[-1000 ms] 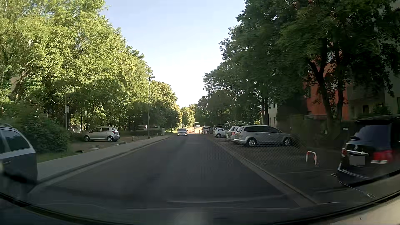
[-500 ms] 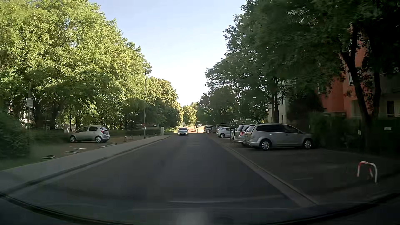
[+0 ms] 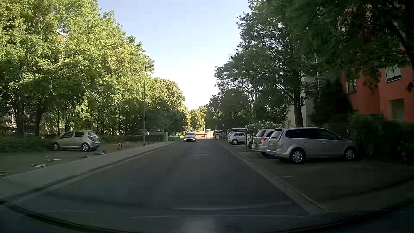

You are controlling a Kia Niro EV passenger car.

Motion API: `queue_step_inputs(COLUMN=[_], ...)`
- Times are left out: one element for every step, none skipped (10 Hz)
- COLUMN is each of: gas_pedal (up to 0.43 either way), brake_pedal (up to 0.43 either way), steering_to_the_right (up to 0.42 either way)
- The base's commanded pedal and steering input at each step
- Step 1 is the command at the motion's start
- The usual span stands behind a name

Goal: Follow the waypoints while adhering to traffic rules and regulations

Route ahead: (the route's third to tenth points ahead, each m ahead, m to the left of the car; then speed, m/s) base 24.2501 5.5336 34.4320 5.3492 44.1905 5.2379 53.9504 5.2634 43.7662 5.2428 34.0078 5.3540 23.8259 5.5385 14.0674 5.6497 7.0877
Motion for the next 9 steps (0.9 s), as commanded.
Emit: queue_step_inputs(gas_pedal=[0.079,0.067,0.0,0.0,0.0,0.0,0.0,0.0,0.0], brake_pedal=[0.0,0.0,0.0,0.0,0.0,0.0,0.0,0.0,0.0], steering_to_the_right=[-0.011,-0.011,-0.011,-0.011,-0.009,-0.006,-0.004,-0.005,-0.004])
